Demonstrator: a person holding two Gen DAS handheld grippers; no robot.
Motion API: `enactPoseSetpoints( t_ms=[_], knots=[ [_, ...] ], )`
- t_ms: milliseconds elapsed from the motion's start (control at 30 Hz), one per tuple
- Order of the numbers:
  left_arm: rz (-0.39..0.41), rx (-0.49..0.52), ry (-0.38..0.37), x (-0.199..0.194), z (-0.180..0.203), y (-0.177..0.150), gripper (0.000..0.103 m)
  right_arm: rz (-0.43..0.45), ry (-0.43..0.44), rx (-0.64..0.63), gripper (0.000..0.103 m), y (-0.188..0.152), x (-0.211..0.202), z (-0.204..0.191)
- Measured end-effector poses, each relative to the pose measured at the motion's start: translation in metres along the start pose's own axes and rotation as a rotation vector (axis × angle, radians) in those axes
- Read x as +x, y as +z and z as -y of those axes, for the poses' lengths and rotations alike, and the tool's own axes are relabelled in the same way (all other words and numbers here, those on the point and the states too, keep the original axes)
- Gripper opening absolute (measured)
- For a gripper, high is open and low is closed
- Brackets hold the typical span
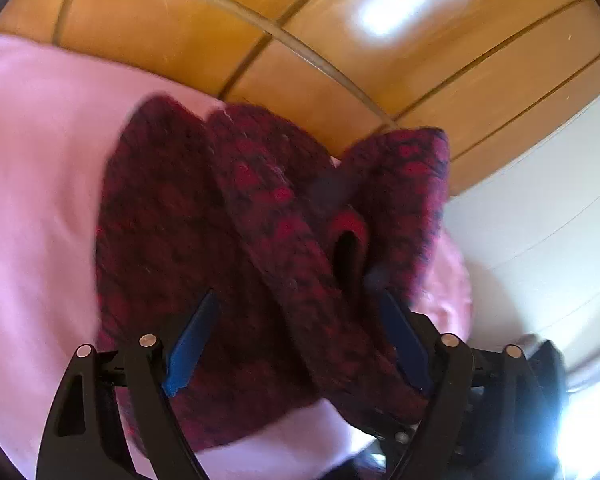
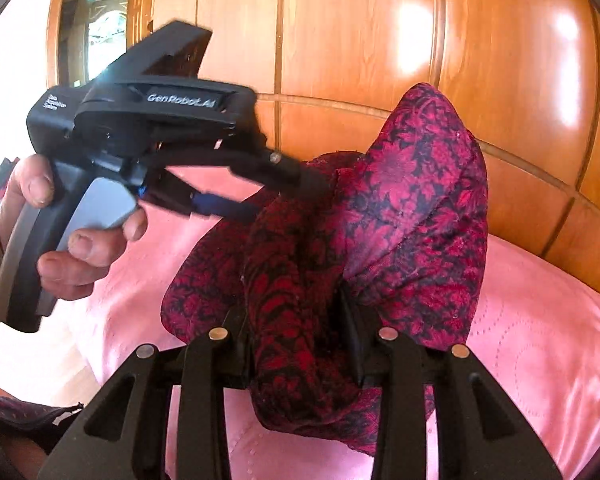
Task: Fold small clothes
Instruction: 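Grasp the top's other side with the left tool while the right tool holds its fold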
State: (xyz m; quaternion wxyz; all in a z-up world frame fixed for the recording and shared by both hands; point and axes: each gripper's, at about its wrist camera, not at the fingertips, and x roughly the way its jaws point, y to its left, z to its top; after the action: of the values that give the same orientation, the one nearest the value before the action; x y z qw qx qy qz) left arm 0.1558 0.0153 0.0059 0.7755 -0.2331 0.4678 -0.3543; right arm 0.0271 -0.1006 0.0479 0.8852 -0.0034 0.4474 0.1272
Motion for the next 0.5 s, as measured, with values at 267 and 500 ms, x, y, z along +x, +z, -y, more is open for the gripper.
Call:
enactPoseSetpoints(
  t_ms=[267,500],
  knots=[
    [-0.032,0.159,0.05,0.023,0.037,-0.005,0.099,0.012,-0.017,-0.047,0.033,-0.007,-0.008,-0.005],
    [-0.085,0.087,-0.006,0.053,0.026,0.0,0.048,0.018,-0.04,-0.085,0.036,-0.019,-0.013,-0.009]
  ],
)
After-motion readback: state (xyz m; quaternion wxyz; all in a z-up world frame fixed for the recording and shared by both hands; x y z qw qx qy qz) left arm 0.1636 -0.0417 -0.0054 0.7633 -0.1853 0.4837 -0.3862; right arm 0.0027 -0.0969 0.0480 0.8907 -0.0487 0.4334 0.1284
